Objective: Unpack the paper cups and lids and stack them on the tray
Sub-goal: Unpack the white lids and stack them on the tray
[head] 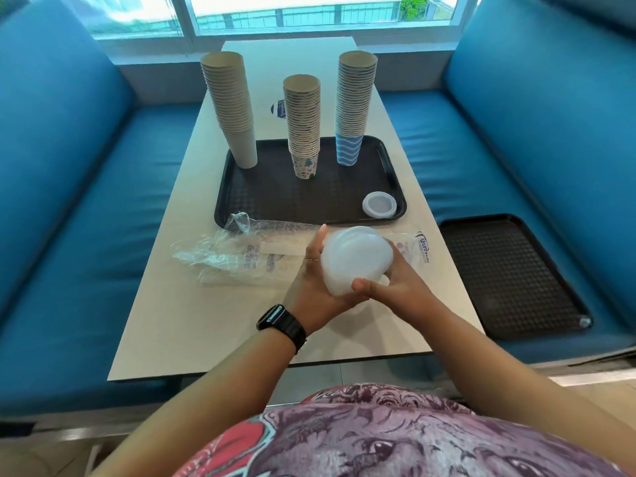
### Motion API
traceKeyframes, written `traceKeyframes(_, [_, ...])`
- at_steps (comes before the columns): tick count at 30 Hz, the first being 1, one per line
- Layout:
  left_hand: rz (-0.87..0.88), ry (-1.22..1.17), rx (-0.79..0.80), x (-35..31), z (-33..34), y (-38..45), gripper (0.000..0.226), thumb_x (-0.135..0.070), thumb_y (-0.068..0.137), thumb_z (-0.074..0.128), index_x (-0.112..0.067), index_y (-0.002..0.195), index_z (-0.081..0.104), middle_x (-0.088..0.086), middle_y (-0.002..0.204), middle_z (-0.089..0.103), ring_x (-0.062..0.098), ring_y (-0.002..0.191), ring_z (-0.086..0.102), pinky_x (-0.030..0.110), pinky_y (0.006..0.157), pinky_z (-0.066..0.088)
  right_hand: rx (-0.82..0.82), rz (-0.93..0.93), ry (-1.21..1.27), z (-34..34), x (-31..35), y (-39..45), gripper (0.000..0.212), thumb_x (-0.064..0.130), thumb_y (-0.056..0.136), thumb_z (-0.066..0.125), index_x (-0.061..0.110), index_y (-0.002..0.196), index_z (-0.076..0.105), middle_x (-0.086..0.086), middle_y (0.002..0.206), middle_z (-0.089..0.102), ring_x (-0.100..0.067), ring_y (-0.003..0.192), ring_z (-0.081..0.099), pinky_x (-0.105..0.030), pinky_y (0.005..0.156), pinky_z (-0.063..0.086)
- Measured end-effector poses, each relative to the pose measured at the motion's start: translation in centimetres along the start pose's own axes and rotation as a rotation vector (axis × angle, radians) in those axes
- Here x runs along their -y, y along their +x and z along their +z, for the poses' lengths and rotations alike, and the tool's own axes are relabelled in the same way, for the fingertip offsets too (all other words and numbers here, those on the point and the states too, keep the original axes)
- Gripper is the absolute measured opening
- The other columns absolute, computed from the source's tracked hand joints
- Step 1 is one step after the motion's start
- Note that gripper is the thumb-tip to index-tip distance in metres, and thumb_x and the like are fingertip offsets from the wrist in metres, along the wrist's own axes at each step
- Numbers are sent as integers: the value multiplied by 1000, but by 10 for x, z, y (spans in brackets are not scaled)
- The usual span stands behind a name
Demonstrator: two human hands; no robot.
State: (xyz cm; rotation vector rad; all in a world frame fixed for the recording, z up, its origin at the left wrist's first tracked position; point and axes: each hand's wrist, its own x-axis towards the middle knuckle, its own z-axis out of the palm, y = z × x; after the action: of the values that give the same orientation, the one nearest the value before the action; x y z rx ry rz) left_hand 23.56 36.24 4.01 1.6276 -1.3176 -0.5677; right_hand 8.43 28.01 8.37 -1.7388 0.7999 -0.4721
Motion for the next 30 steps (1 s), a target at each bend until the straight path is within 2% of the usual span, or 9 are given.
traceKeyframes(3, [-11,-36,-32,-2,3,0,118,-44,59,86,-54,140,1,-12,144,34,9,124,49,18,95,47,25,17,46,-6,3,5,86,63,64,74,36,138,40,10,135,52,-11,126,49,-46,107,43])
traceKeyframes(7, [-6,5,-138,-8,9,-1,120,-63,55,82,-50,144,1,0,155,27,22,137,40,46,107,45,43,19,148,-14,14,18,75,55,62,75,39,130,47,12,133,54,-10,124,51,-45,107,43])
traceKeyframes(12, [50,76,-276,-25,16,1,116,-80,61,68,-41,147,2,1,159,21,14,144,28,29,116,31,130,31,140,-25,21,28,69,55,60,74,52,124,46,11,139,48,-16,126,49,-46,107,43])
traceKeyframes(15, [22,97,-330,-29,23,3,115,-69,62,74,-30,150,11,-3,154,29,3,139,30,13,113,26,139,0,20,-32,27,31,66,54,69,70,43,130,49,10,134,51,-17,122,51,-40,101,48])
traceKeyframes(17, [7,114,-374,-29,27,5,112,-59,66,76,-13,151,19,-4,147,38,-6,134,33,9,110,26,139,-40,-60,-36,30,34,54,46,78,71,34,128,54,10,128,56,-14,117,53,-26,90,49])
traceKeyframes(20, [-24,104,-407,-30,31,7,104,-53,67,76,-19,148,21,-2,142,46,3,129,41,8,107,28,170,-104,-224,-42,37,34,52,41,81,75,31,128,54,11,127,54,-6,112,51,-12,81,39])
traceKeyframes(25, [-31,103,-443,-32,37,8,99,-49,66,74,-28,146,18,-1,143,42,16,132,43,23,112,35,274,-267,-533,-48,51,35,97,61,63,77,31,146,37,15,139,37,-3,127,35,-22,101,32])
traceKeyframes(27, [-27,115,-447,-33,39,9,101,-48,66,73,-28,146,16,2,146,41,21,133,43,35,112,38,316,-326,-628,-50,57,36,95,58,64,78,32,146,37,13,142,36,-7,130,34,-23,100,32])
traceKeyframes(30, [-27,135,-487,-37,42,9,105,-52,62,75,-26,146,18,-12,142,37,10,131,41,23,112,34,322,-369,-706,-53,65,39,79,49,70,79,40,139,43,11,133,43,-8,119,39,-21,88,30])
